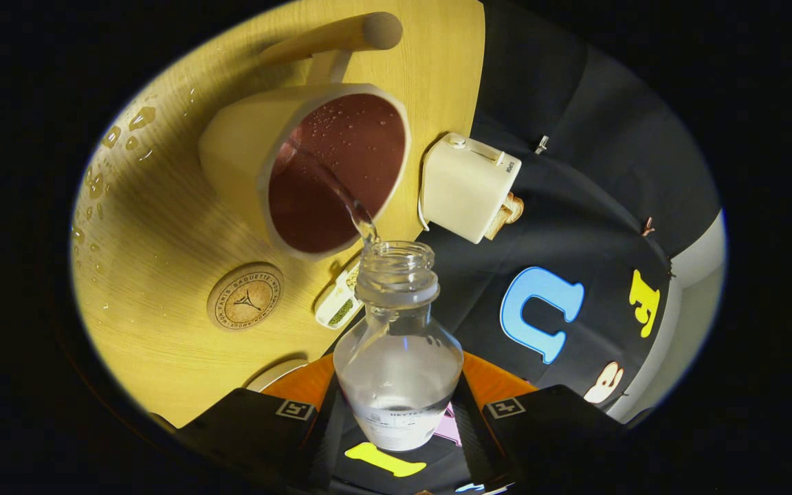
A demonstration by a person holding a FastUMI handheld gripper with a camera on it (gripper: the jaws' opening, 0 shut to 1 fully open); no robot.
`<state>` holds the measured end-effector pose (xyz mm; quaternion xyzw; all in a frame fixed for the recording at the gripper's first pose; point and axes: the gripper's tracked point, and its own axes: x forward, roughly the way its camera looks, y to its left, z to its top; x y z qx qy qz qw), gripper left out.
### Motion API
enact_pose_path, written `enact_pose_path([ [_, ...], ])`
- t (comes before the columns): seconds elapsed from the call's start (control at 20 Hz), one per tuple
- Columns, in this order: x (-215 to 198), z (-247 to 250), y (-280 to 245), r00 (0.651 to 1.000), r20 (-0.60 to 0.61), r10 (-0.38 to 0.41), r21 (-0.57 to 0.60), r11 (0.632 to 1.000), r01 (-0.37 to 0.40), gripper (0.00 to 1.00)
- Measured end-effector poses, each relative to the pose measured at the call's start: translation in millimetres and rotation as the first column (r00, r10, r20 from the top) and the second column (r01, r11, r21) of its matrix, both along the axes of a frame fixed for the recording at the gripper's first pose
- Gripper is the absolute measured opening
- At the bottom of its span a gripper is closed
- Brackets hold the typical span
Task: Take the bottle from table, then pour the juice into the cup, finally place the bottle on the coaster
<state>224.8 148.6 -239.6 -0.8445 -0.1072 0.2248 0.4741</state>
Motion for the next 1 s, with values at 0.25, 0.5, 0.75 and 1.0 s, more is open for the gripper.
enact_pose_path([
  [0.25,-6,9,0,1.0,0.019,0.022,-0.009,1.0,-0.022,0.75],
  [0.5,-5,18,3,0.998,0.044,0.036,-0.032,0.999,-0.035,0.75],
  [0.75,-4,24,6,0.997,0.058,0.049,-0.062,0.997,-0.045,0.75],
  [1.0,-8,24,18,0.992,0.074,0.098,-0.125,0.988,-0.088,0.75],
])
